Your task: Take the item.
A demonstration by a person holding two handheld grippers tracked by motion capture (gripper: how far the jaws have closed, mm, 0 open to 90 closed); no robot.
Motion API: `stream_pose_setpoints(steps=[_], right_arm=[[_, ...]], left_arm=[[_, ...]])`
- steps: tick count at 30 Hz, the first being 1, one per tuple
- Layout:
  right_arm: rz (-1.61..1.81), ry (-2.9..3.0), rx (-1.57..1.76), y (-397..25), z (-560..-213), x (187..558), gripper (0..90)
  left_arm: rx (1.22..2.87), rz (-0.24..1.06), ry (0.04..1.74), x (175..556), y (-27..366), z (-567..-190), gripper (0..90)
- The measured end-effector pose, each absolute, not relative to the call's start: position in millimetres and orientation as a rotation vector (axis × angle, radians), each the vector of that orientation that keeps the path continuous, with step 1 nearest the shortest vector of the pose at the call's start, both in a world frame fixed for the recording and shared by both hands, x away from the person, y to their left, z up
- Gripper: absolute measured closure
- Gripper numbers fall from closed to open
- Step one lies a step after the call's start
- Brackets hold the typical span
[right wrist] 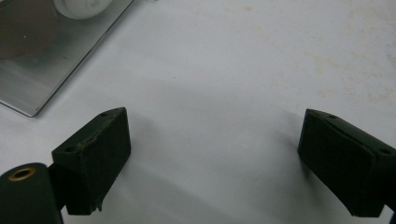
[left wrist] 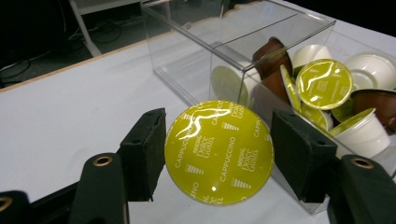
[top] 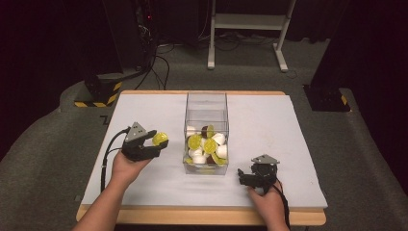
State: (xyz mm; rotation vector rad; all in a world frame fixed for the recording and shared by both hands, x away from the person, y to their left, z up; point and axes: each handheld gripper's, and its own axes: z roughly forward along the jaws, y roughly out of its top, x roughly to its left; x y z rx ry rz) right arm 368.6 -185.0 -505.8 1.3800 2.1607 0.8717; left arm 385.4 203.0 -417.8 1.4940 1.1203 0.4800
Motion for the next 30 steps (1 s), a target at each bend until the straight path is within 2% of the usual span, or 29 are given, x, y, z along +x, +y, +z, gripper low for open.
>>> stream_pose_setpoints(steps=[30], right_arm=[[0.872, 2.16, 1.38, -185.0, -505.8, 368.5, 9.4]], left_arm=[[1.487, 0.507, 1.274, 405.5, 228.7, -461.6, 37.9]])
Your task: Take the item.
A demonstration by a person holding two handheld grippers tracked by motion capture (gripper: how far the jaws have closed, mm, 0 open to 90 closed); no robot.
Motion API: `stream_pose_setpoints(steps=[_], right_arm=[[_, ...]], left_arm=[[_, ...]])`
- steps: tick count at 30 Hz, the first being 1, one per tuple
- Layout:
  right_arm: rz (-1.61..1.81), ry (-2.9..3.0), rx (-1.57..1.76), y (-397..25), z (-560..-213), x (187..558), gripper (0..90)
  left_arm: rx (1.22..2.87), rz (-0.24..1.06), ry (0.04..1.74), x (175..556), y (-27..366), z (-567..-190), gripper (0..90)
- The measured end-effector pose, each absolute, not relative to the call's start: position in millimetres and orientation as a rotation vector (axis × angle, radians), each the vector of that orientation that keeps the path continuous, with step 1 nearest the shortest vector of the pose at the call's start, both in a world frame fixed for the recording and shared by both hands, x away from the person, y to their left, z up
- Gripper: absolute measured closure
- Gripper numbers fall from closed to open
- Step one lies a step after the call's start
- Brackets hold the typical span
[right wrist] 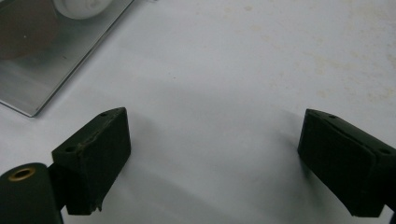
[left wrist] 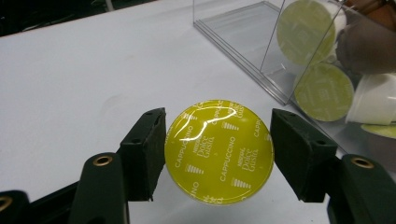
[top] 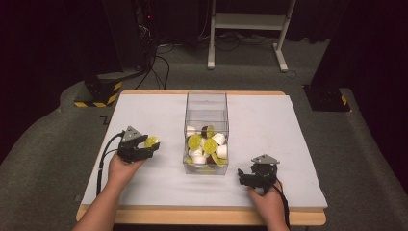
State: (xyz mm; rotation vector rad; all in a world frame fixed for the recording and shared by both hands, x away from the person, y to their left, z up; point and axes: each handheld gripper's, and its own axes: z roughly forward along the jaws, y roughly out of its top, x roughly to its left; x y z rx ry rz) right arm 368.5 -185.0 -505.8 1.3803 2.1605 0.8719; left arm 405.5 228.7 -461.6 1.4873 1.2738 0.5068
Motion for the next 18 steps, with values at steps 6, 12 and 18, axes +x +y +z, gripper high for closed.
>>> stream_pose_setpoints(steps=[6, 12, 18], right_arm=[[0.872, 2.161, 1.38, -185.0, -505.8, 368.5, 9.4], [0.872, 2.16, 1.38, -184.9, -505.8, 368.5, 9.4], [0.872, 2.16, 1.38, -184.9, -505.8, 368.5, 9.5]], left_arm=[[1.504, 0.511, 1.287, 411.2, 226.5, -469.0, 37.9], [1.538, 0.521, 1.299, 416.8, 222.4, -478.3, 37.9], [1.534, 0.547, 1.307, 423.5, 218.6, -487.7, 37.9]])
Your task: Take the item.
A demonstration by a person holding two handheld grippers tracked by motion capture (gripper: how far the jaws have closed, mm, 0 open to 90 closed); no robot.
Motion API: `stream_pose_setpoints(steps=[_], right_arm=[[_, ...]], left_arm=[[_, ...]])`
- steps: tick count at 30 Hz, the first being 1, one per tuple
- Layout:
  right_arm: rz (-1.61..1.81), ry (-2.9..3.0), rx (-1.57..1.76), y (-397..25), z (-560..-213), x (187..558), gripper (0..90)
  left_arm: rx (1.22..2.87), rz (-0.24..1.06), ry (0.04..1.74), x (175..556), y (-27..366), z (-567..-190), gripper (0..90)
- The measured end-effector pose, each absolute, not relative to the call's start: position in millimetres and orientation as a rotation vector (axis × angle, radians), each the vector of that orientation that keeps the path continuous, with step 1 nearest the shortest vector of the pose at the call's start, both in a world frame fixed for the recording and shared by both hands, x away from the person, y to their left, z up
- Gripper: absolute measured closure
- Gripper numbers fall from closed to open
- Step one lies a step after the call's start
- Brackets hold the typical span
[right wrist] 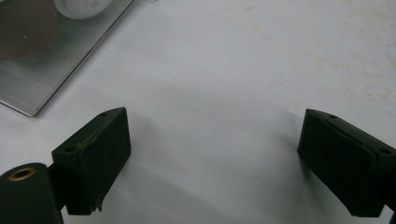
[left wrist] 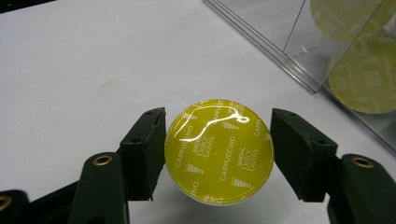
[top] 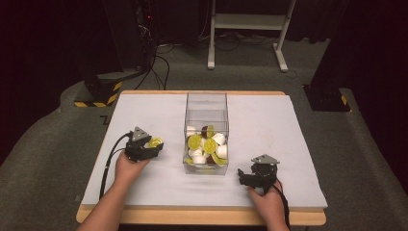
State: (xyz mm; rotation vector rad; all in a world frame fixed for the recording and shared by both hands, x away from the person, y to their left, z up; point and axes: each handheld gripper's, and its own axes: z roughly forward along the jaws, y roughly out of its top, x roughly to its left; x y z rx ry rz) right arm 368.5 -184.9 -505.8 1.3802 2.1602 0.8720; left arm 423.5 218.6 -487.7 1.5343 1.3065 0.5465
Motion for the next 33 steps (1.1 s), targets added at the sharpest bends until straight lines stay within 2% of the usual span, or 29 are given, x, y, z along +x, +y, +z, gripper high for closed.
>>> stream_pose_setpoints(steps=[11, 15, 21, 30, 33], right_arm=[[0.871, 2.16, 1.38, -184.9, -505.8, 368.5, 9.5], [0.871, 2.16, 1.38, -184.9, -505.8, 368.4, 9.5], [0.871, 2.16, 1.38, -184.9, -505.8, 368.4, 9.5], [0.871, 2.16, 1.382, -184.7, -505.7, 368.2, 9.5], [0.871, 2.16, 1.381, -184.7, -505.7, 368.2, 9.6]], left_arm=[[1.488, 0.551, 1.337, 428.9, 217.0, -497.0, 37.1], [1.496, 0.537, 1.342, 427.0, 219.0, -494.7, 27.0], [1.465, 0.544, 1.33, 414.6, 225.0, -488.4, 20.4], [1.445, 0.501, 1.313, 390.0, 243.2, -484.3, 23.0], [1.344, 0.48, 1.374, 382.4, 243.4, -486.9, 24.6]])
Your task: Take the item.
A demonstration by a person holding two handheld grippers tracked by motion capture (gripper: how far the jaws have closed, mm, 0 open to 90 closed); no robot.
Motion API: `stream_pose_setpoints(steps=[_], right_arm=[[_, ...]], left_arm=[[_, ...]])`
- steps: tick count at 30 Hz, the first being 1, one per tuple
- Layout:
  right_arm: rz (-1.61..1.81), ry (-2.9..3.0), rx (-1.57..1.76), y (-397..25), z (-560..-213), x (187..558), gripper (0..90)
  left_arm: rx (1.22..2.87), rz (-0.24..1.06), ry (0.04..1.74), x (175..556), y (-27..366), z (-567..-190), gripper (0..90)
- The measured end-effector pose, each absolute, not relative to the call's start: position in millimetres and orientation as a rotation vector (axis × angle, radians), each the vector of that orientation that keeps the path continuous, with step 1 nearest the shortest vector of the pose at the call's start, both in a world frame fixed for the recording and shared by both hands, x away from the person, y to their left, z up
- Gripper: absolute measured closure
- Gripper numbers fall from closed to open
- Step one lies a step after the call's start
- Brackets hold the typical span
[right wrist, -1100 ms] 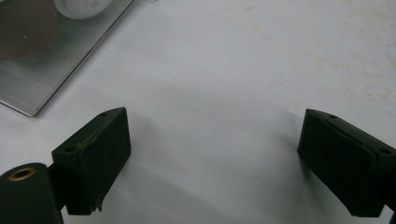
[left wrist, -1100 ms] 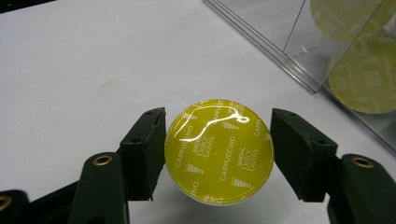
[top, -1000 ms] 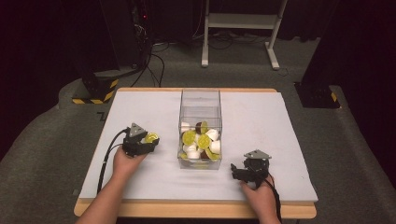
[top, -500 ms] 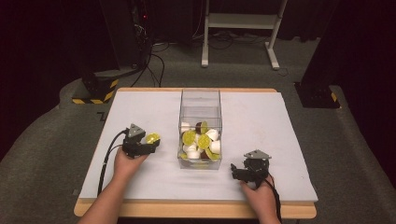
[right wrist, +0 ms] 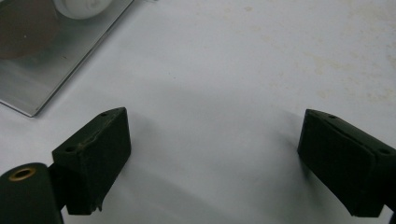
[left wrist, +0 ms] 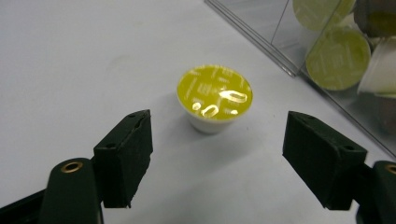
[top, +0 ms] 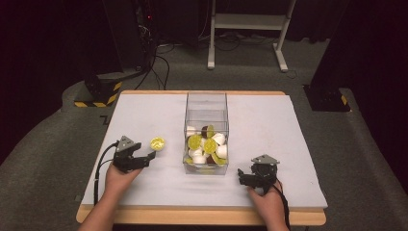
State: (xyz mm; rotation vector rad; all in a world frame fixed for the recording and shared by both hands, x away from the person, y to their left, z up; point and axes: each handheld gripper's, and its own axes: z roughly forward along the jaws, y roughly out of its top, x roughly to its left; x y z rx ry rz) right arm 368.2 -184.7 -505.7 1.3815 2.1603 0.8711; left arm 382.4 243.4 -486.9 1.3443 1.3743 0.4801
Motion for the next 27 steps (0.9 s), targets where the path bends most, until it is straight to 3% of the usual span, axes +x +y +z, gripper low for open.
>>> stream_pose_setpoints(steps=[5, 8, 9, 27], right_arm=[[0.871, 2.16, 1.381, -184.6, -505.7, 368.2, 9.6], [0.871, 2.16, 1.381, -184.7, -505.7, 368.2, 9.6], [0.871, 2.16, 1.381, -184.7, -505.7, 368.2, 9.6], [0.871, 2.16, 1.381, -184.6, -505.8, 368.1, 9.5]], left_arm=[[1.131, 0.436, 1.433, 373.4, 239.5, -497.2, 25.0], [1.251, 0.451, 1.43, 360.6, 248.2, -504.5, 25.7], [1.553, 0.491, 1.358, 352.4, 266.1, -506.2, 25.8], [1.591, 0.517, 1.376, 344.5, 264.9, -518.0, 22.4]])
